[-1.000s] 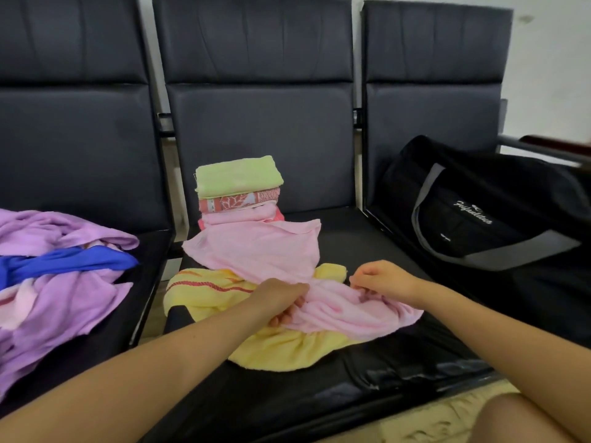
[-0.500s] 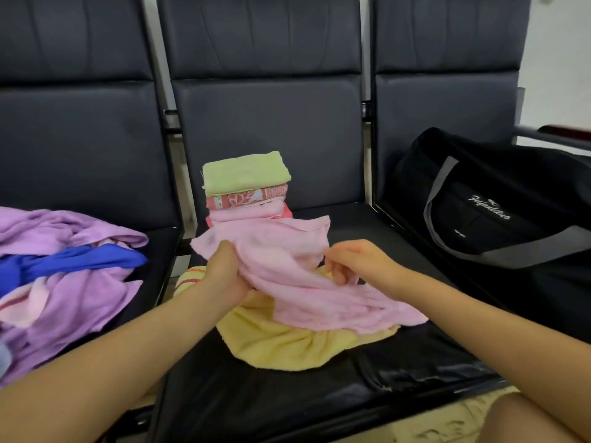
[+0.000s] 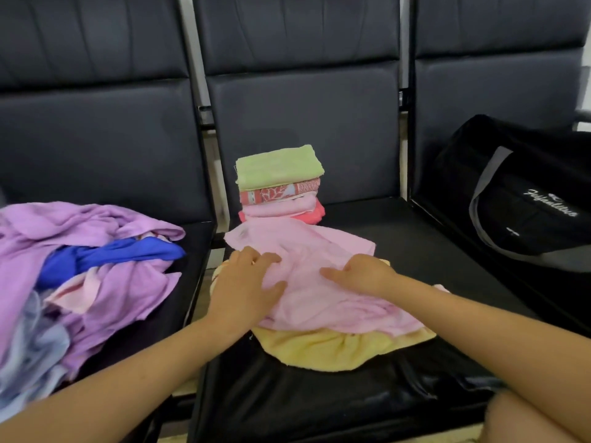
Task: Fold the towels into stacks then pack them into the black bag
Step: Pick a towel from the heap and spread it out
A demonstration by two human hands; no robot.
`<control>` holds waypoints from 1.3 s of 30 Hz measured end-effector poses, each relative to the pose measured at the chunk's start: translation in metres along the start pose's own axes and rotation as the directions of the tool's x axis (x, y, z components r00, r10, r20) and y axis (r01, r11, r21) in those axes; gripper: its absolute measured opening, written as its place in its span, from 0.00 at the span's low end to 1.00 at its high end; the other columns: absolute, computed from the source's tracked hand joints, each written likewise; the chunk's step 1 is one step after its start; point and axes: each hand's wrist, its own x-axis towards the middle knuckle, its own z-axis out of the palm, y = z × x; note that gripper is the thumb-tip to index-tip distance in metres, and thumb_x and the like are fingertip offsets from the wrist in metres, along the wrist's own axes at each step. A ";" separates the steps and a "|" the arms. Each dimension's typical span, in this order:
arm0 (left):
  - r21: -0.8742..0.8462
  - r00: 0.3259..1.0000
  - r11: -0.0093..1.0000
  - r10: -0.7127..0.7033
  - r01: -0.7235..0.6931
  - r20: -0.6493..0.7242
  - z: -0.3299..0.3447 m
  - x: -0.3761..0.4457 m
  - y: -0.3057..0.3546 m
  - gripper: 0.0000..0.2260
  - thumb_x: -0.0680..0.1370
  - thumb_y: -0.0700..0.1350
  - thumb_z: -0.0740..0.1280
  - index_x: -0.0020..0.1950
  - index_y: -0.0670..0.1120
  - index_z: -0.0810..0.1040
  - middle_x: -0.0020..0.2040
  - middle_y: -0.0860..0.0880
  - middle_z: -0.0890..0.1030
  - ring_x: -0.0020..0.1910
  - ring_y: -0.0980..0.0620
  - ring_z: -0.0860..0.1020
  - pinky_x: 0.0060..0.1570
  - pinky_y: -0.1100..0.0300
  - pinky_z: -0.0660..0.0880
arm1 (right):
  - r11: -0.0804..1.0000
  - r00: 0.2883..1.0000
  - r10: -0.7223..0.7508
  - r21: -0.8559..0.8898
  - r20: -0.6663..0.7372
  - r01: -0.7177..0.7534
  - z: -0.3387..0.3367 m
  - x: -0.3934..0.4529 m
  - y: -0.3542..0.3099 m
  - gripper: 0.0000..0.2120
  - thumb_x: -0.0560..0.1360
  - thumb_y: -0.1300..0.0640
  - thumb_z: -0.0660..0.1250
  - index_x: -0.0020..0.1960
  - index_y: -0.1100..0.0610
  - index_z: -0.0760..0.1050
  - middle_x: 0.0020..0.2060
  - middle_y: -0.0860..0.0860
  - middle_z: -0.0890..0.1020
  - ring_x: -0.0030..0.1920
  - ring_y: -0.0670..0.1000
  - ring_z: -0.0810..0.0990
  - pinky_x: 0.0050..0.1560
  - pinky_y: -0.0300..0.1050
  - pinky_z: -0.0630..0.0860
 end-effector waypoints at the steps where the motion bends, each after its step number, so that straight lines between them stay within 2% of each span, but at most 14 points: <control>1: -0.053 0.996 0.997 0.060 -0.057 0.066 -0.003 -0.002 0.002 0.14 0.76 0.57 0.63 0.60 0.57 0.76 0.47 0.54 0.74 0.47 0.54 0.72 0.50 0.58 0.70 | 1.000 1.000 -0.016 0.001 -0.010 0.016 0.002 0.002 -0.003 0.26 0.72 0.30 0.60 0.32 0.52 0.67 0.31 0.47 0.71 0.37 0.49 0.72 0.38 0.43 0.64; 4: -0.173 0.930 0.981 0.138 -0.083 0.341 -0.003 -0.009 0.006 0.19 0.74 0.64 0.55 0.43 0.54 0.80 0.36 0.52 0.77 0.37 0.54 0.74 0.41 0.56 0.73 | 0.997 0.997 -0.075 0.038 0.027 0.073 0.005 0.012 -0.006 0.21 0.73 0.37 0.66 0.33 0.53 0.69 0.33 0.48 0.73 0.39 0.50 0.73 0.37 0.43 0.64; 7: -0.079 0.931 0.989 0.145 -0.126 0.336 0.000 -0.010 0.003 0.18 0.77 0.61 0.60 0.30 0.54 0.68 0.31 0.51 0.71 0.34 0.55 0.70 0.35 0.61 0.66 | 0.978 0.992 -0.127 0.168 0.007 0.124 0.009 0.023 -0.001 0.15 0.74 0.48 0.70 0.32 0.51 0.71 0.33 0.46 0.75 0.42 0.49 0.74 0.42 0.42 0.66; 9: -0.039 0.948 0.994 0.113 -0.106 0.296 -0.003 -0.009 0.000 0.20 0.78 0.59 0.61 0.28 0.53 0.64 0.29 0.51 0.68 0.31 0.56 0.67 0.31 0.64 0.60 | 0.939 0.993 -0.111 0.324 -0.033 0.115 0.008 0.026 0.002 0.12 0.74 0.53 0.71 0.34 0.52 0.73 0.30 0.45 0.75 0.37 0.47 0.74 0.39 0.37 0.67; 12: 0.072 0.954 0.997 -0.042 0.022 0.298 -0.008 -0.006 -0.007 0.20 0.77 0.62 0.61 0.31 0.52 0.65 0.30 0.53 0.68 0.32 0.58 0.67 0.29 0.65 0.57 | 0.816 0.993 -0.082 0.566 -0.084 0.115 -0.006 0.025 0.004 0.10 0.75 0.57 0.69 0.36 0.54 0.73 0.28 0.50 0.75 0.31 0.47 0.72 0.31 0.36 0.68; 16: 0.160 0.910 0.982 -0.154 0.099 0.386 -0.011 -0.003 -0.011 0.09 0.75 0.57 0.64 0.42 0.54 0.68 0.42 0.55 0.72 0.44 0.53 0.71 0.39 0.61 0.66 | 0.697 0.981 0.079 0.714 -0.175 0.071 -0.036 0.033 0.006 0.09 0.78 0.59 0.63 0.40 0.56 0.69 0.36 0.52 0.71 0.34 0.51 0.70 0.27 0.40 0.68; 19: 0.088 0.911 0.988 -0.151 0.127 0.383 -0.009 0.001 -0.017 0.13 0.75 0.50 0.66 0.58 0.50 0.70 0.54 0.51 0.74 0.51 0.52 0.71 0.47 0.61 0.69 | 0.644 0.957 0.180 0.762 -0.229 0.061 -0.056 0.042 0.001 0.13 0.77 0.66 0.57 0.36 0.55 0.67 0.35 0.53 0.71 0.31 0.51 0.68 0.24 0.40 0.64; 22: -0.174 0.900 0.937 -0.221 0.302 0.375 -0.009 0.005 -0.022 0.16 0.76 0.46 0.66 0.63 0.47 0.71 0.57 0.47 0.77 0.54 0.49 0.77 0.55 0.57 0.74 | 0.550 0.969 0.189 0.834 -0.161 0.031 -0.068 0.043 -0.004 0.13 0.78 0.68 0.55 0.40 0.56 0.71 0.36 0.55 0.75 0.28 0.49 0.68 0.20 0.35 0.62; 24: -0.310 0.855 0.835 -0.313 0.456 0.413 -0.013 0.006 -0.027 0.10 0.77 0.46 0.65 0.56 0.43 0.75 0.46 0.45 0.82 0.41 0.48 0.81 0.44 0.58 0.79 | 0.621 0.983 0.176 0.781 -0.057 -0.066 -0.066 0.033 -0.007 0.06 0.79 0.63 0.60 0.44 0.59 0.74 0.37 0.55 0.76 0.30 0.49 0.70 0.24 0.38 0.64; 27: -0.219 0.818 0.847 -0.348 0.483 0.458 -0.015 0.007 -0.034 0.12 0.76 0.50 0.64 0.41 0.42 0.76 0.30 0.48 0.79 0.25 0.54 0.74 0.27 0.64 0.69 | 0.843 1.000 0.014 0.538 -0.021 -0.001 -0.044 0.018 -0.004 0.08 0.78 0.55 0.65 0.47 0.59 0.76 0.35 0.52 0.78 0.29 0.48 0.73 0.28 0.40 0.67; 31: -0.178 0.787 0.862 -0.326 0.475 0.525 -0.017 0.000 -0.028 0.18 0.75 0.59 0.66 0.34 0.46 0.74 0.25 0.53 0.76 0.20 0.56 0.72 0.26 0.64 0.67 | 0.942 0.987 -0.156 0.298 -0.025 0.156 -0.027 0.003 -0.004 0.17 0.71 0.43 0.71 0.39 0.56 0.75 0.31 0.47 0.77 0.31 0.46 0.74 0.34 0.40 0.70; 35: -0.113 0.740 0.898 -0.274 0.426 0.614 -0.020 -0.007 -0.016 0.21 0.77 0.61 0.63 0.32 0.47 0.75 0.23 0.53 0.77 0.19 0.58 0.71 0.33 0.64 0.69 | 0.990 0.991 -0.127 -0.057 0.031 0.128 -0.009 0.004 0.004 0.22 0.68 0.36 0.69 0.56 0.45 0.70 0.43 0.43 0.76 0.50 0.49 0.76 0.51 0.46 0.73; 37: -0.112 0.715 0.903 -0.247 0.414 0.654 -0.021 -0.008 -0.010 0.16 0.78 0.57 0.63 0.36 0.47 0.76 0.26 0.53 0.80 0.21 0.58 0.73 0.31 0.66 0.69 | 0.986 0.986 -0.165 -0.030 -0.006 0.164 -0.005 0.008 0.008 0.10 0.73 0.42 0.67 0.49 0.47 0.74 0.40 0.43 0.75 0.48 0.50 0.76 0.47 0.44 0.71; 39: -0.202 0.718 0.867 -0.224 0.456 0.658 -0.022 -0.009 -0.004 0.14 0.79 0.52 0.61 0.42 0.44 0.78 0.30 0.51 0.82 0.25 0.55 0.76 0.26 0.67 0.68 | 0.975 0.979 -0.202 0.087 -0.033 0.204 -0.013 0.011 0.009 0.13 0.75 0.50 0.67 0.35 0.53 0.72 0.30 0.46 0.71 0.35 0.48 0.71 0.35 0.42 0.66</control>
